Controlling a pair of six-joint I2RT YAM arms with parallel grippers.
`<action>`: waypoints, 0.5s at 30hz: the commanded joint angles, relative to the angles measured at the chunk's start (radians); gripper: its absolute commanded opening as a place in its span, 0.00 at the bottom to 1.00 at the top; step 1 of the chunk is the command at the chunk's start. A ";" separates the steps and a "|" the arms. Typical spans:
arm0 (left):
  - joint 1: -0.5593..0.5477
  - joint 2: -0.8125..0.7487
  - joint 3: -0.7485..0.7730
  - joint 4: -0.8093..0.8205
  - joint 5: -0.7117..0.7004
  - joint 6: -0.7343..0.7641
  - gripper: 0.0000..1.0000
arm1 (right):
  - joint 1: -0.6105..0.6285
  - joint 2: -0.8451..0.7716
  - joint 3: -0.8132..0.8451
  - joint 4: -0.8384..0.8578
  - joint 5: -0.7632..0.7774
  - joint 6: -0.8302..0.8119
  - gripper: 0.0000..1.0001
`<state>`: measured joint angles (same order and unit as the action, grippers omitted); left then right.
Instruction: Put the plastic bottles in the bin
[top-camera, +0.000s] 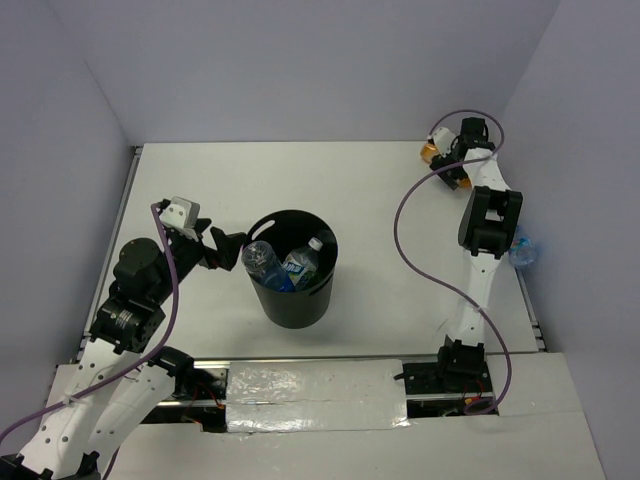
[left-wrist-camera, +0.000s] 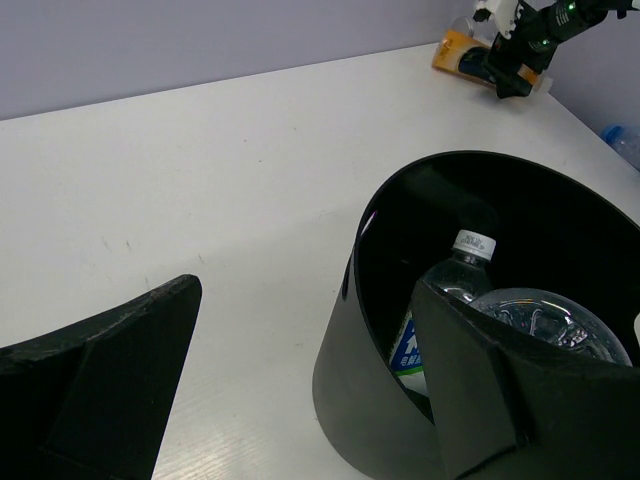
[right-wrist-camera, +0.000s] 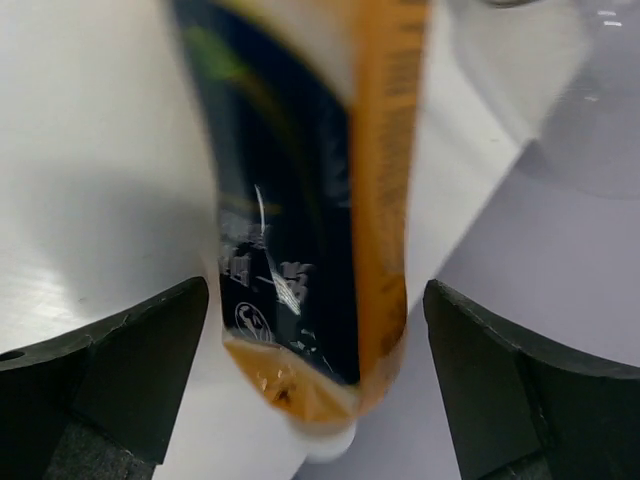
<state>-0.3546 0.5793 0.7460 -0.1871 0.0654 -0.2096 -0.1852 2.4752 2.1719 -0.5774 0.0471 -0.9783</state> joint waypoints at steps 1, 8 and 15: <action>0.008 0.001 -0.005 0.049 0.011 0.010 0.99 | 0.016 0.019 0.035 -0.101 -0.115 -0.031 0.95; 0.008 -0.001 -0.005 0.048 0.005 0.012 0.99 | 0.006 0.085 0.167 -0.303 -0.214 -0.037 0.67; 0.009 -0.004 -0.005 0.048 0.013 0.010 1.00 | 0.004 -0.116 -0.070 -0.360 -0.473 0.035 0.40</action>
<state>-0.3515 0.5793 0.7460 -0.1875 0.0654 -0.2096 -0.1852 2.4493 2.1777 -0.8028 -0.2466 -0.9897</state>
